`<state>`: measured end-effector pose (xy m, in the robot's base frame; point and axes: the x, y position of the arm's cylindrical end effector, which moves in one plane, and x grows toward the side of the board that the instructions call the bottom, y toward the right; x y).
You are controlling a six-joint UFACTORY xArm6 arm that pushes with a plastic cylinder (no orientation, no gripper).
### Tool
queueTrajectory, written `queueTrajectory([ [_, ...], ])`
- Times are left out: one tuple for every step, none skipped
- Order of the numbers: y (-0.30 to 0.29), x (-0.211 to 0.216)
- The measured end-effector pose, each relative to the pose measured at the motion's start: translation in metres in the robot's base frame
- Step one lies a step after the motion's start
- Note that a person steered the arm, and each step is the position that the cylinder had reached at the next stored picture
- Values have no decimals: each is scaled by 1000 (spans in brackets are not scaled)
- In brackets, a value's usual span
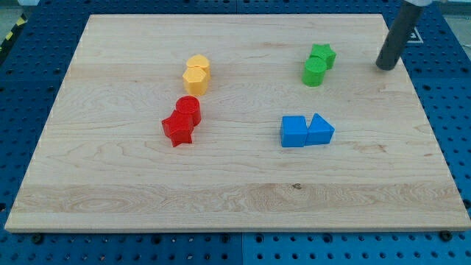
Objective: Move blue triangle to center right
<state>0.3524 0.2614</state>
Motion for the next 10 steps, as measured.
queueTrajectory([
  [1,10],
  [3,30],
  [1,52],
  [-16,69],
  [-26,81],
  [-40,89],
  [-48,105],
  [-64,129],
  [-85,150],
  [-107,162],
])
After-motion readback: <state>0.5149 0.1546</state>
